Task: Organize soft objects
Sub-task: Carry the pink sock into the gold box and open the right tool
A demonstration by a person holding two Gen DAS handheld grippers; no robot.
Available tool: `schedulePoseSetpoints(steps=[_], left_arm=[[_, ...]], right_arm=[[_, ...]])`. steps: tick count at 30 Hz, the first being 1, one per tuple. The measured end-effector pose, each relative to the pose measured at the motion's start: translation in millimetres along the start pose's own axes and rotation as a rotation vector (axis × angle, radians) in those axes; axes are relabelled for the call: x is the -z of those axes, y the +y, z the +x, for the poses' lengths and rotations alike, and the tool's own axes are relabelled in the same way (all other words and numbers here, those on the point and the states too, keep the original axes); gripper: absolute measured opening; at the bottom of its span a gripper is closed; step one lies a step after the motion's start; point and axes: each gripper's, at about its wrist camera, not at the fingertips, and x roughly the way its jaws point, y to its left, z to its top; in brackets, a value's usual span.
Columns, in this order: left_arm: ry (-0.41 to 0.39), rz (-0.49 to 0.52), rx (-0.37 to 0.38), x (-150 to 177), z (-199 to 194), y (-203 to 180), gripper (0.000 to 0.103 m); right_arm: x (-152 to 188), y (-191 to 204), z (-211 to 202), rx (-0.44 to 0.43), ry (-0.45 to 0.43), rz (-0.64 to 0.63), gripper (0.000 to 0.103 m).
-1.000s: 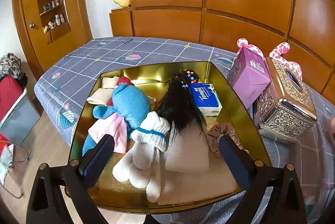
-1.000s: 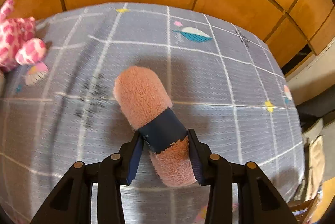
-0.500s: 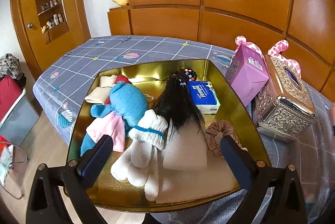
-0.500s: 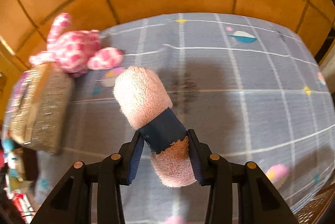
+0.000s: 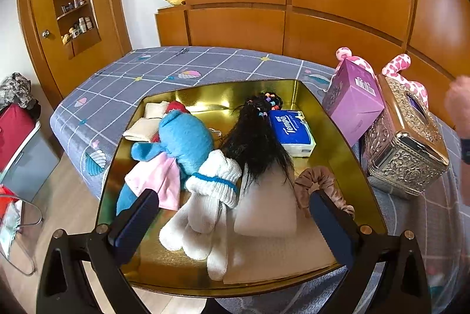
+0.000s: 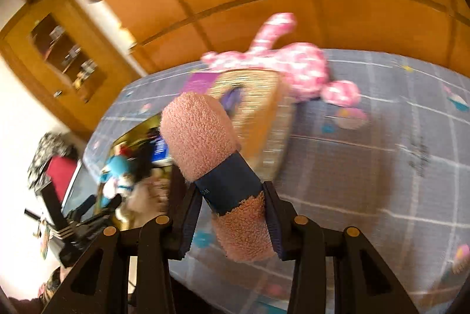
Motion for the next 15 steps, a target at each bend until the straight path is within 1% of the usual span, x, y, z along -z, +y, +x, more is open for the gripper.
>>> schedulePoseSetpoints(steps=[6,11,15], left_arm=[[-0.005,-0.008,-0.018,-4.5,-2.4,9.7,0.103],[-0.015,-0.022,-0.048,-8.0,-3.4,26.6,0.103],[-0.006,-0.082,-0.06,-10.5,2.8,45.4,0.103]], right_arm=[[-1.1,53.7,36.1,-0.074,0.058,-0.084,0.041],[-2.8,89.0,62.3,-0.087,0.099,-0.131,0.041],[-4.9,108.0,80.6,-0.09,0.117,-0.151,0.041]])
